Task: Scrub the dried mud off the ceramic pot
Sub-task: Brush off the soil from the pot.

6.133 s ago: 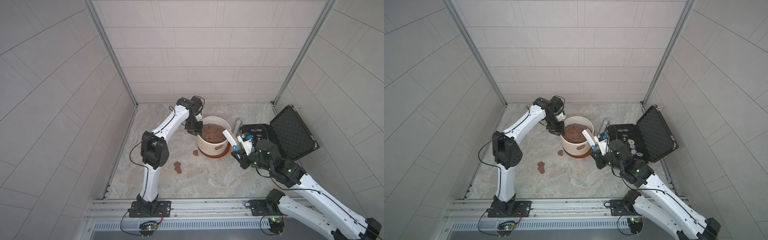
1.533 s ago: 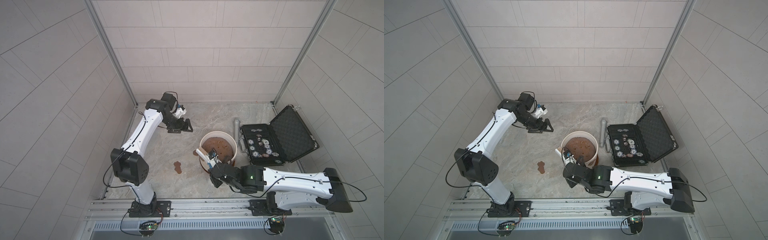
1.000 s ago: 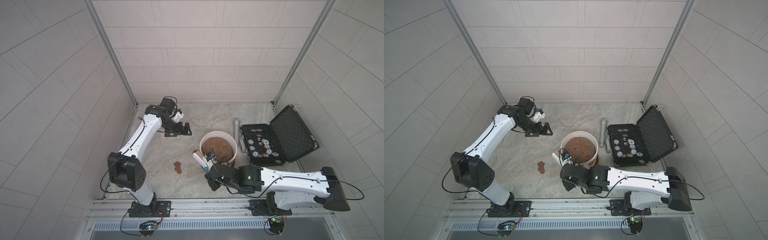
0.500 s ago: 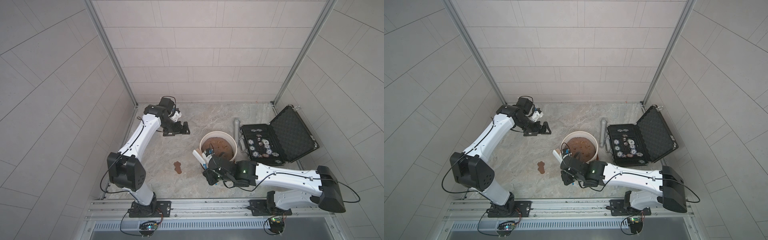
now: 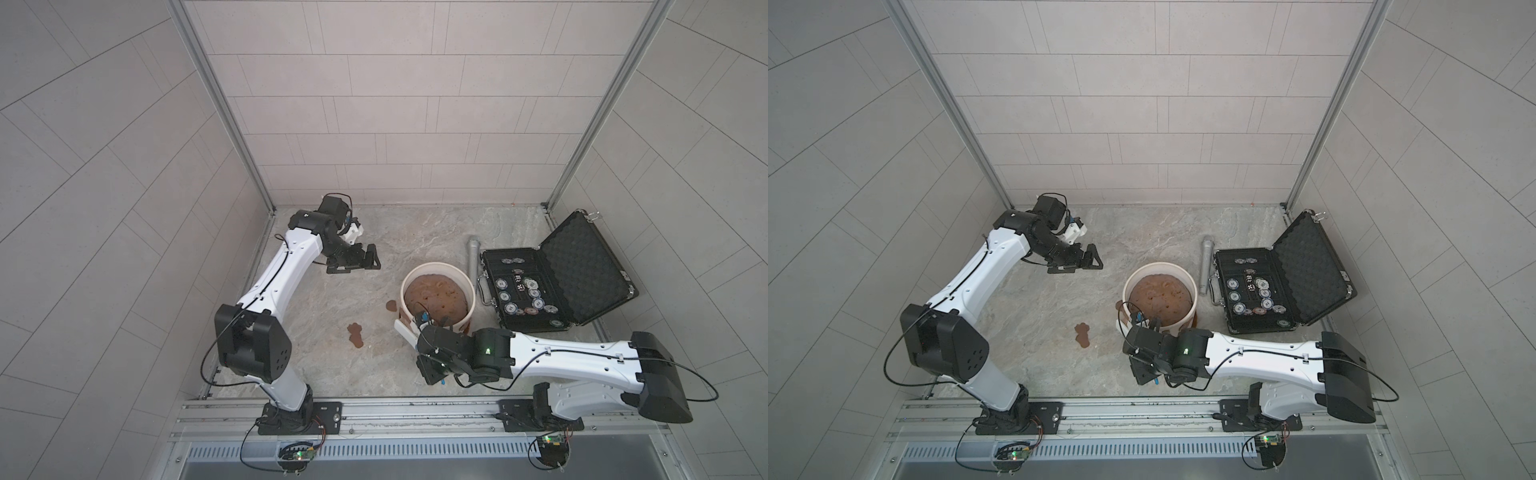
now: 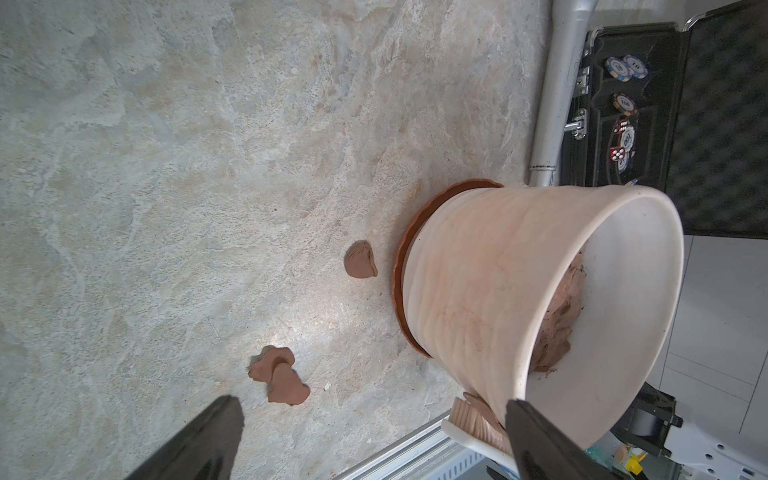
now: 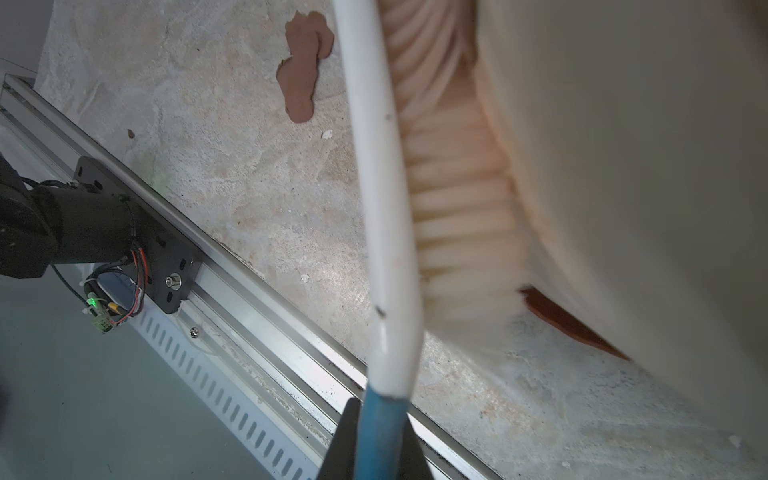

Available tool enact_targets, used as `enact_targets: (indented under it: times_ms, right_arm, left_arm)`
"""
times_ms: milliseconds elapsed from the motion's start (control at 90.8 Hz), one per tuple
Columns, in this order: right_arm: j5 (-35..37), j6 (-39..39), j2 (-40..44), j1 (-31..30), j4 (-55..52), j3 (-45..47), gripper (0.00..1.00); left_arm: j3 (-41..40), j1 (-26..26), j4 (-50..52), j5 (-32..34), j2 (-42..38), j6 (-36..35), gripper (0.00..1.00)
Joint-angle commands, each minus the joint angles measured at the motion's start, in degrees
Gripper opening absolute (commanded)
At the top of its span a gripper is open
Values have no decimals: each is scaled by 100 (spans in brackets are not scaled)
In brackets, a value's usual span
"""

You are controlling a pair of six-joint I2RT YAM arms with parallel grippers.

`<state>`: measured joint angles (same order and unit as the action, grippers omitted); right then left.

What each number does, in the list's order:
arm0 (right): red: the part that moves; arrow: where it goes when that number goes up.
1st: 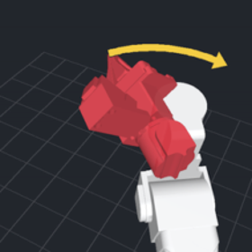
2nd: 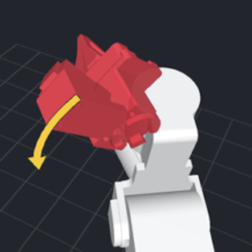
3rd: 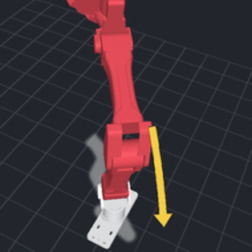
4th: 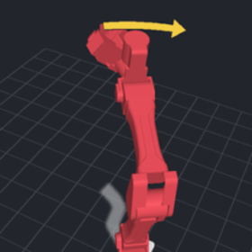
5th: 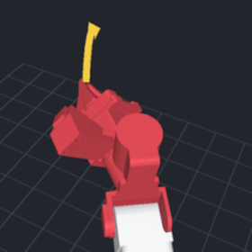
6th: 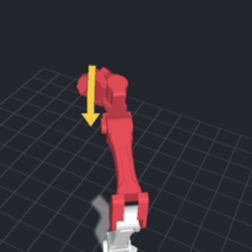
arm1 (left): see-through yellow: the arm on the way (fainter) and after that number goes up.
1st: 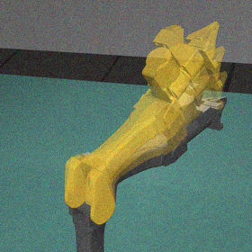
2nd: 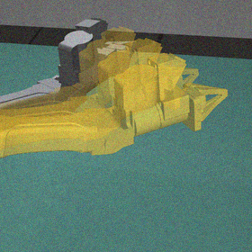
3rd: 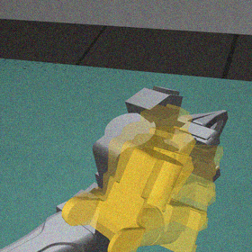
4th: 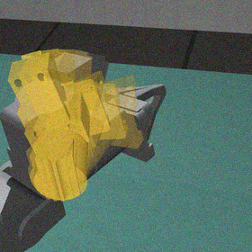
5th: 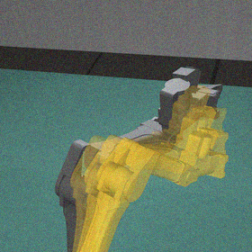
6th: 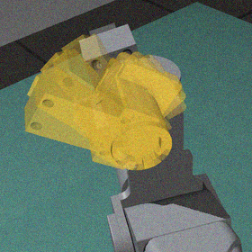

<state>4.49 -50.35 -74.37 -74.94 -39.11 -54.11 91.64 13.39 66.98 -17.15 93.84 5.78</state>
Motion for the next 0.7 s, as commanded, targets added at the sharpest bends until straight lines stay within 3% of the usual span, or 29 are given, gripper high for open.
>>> enact_targets:
  times_ms: [0, 209, 396, 693]
  right_arm:
    - [437, -245, -129, -168, -424, -481, 0]
    - [669, -551, -191, -330, -901, -998, 0]
    - [812, -908, -375, -61, -1071, -924, 0]
    - [60, -759, -933, 513, -785, -634, 0]
  left_arm:
    - [-60, -37, -18, -105, -48, 11, 100]
    - [-117, -43, -60, -105, -174, 10, 100]
    - [-158, -69, -71, -150, -181, 11, 100]
    - [-190, -83, -80, -168, -156, 17, 100]
